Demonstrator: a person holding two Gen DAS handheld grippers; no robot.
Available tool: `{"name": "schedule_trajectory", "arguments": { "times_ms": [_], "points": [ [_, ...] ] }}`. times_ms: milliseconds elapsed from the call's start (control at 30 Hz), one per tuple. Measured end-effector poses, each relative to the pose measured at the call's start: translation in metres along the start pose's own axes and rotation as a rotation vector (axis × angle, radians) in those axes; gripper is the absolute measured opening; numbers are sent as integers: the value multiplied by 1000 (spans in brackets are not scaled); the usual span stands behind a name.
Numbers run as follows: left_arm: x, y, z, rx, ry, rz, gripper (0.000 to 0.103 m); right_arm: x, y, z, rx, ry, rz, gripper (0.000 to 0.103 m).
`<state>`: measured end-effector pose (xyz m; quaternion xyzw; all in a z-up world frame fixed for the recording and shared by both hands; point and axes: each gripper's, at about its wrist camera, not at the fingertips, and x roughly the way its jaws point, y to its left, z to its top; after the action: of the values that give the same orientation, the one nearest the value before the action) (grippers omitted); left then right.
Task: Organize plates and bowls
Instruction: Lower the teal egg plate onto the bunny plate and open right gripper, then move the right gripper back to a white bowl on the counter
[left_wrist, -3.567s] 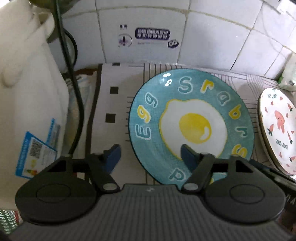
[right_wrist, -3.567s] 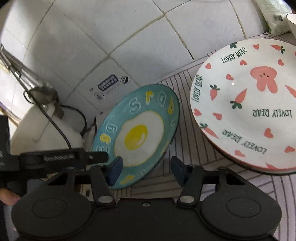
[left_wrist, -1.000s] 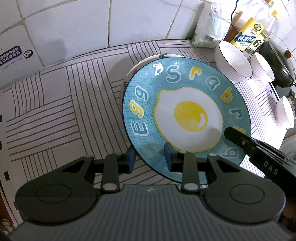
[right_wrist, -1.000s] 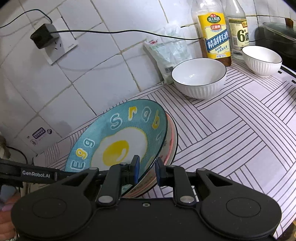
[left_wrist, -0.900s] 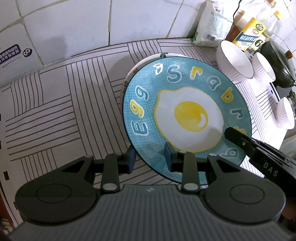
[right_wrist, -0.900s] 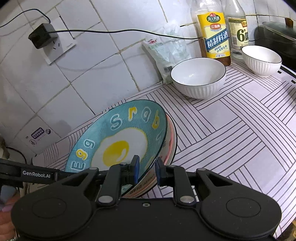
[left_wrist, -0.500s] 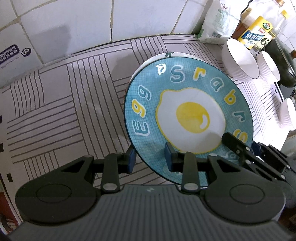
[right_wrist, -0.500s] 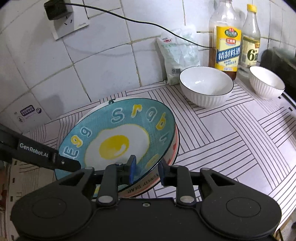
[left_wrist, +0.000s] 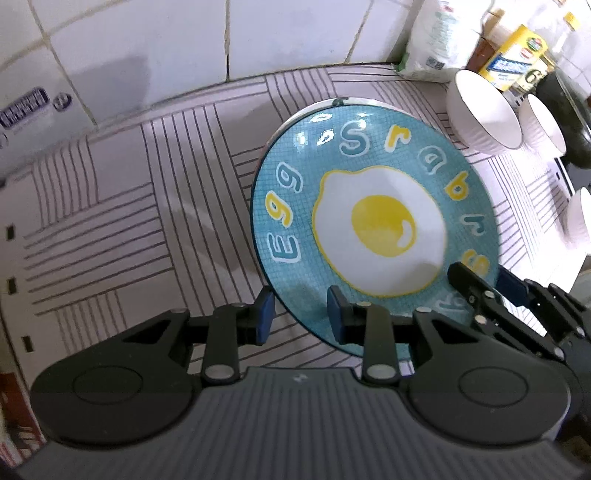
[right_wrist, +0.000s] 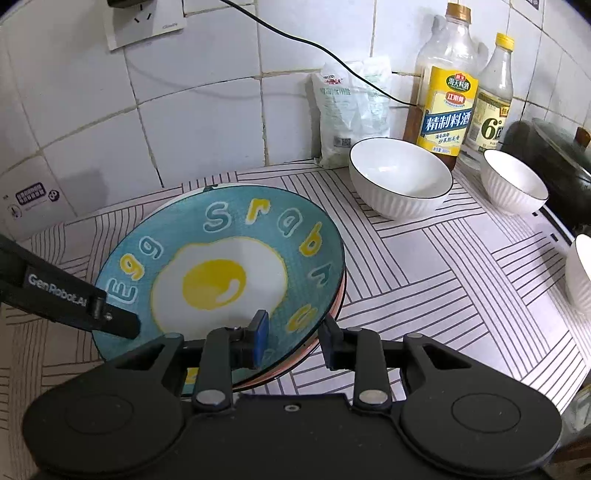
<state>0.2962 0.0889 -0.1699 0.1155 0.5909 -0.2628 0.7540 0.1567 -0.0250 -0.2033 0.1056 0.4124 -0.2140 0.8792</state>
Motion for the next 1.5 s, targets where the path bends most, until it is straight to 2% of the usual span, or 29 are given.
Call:
{"name": "schedule_trajectory", "arguments": {
  "times_ms": [100,233,433,500,567,700,800,867,933,1100,1200,1233,1267,1300,1500],
  "points": [
    [-16,-7,-6,31,-19,5,30,1,-5,-2,30,30,-14,34],
    [-37,-17,-16,73,-24,24,30,-15,-19,-7,85,4,35,34],
    [-78,-34,-31,143,-51,52,34,-55,-33,-2,68,-23,110,34],
    [-93,-39,-36,154,-61,50,39,-71,-37,4,46,-30,129,34],
    [-106,-45,-40,162,-61,54,51,-87,-44,10,56,-19,182,34],
    [-133,-58,-49,198,-86,56,63,-117,-58,15,63,-10,263,36],
    [-148,-68,-55,220,-96,66,69,-140,-64,17,20,-35,268,46],
    [-155,-76,-58,238,-98,75,72,-152,-66,16,-22,-50,260,61],
    [-161,-85,-63,260,-104,78,76,-162,-70,16,-61,-62,261,72],
    [-169,-109,-72,284,-110,96,80,-182,-89,14,-87,-64,280,72],
    [-168,-126,-73,278,-109,100,83,-193,-104,14,-108,-70,259,75],
    [-167,-131,-75,276,-110,100,84,-196,-110,16,-117,-73,249,78],
    [-166,-138,-74,274,-108,98,85,-198,-117,17,-126,-72,240,88],
    [-165,-144,-74,273,-107,96,86,-200,-124,19,-134,-73,232,91],
    [-150,-185,-63,239,-89,86,91,-197,-170,31,-167,-82,159,93]
  ]
}}
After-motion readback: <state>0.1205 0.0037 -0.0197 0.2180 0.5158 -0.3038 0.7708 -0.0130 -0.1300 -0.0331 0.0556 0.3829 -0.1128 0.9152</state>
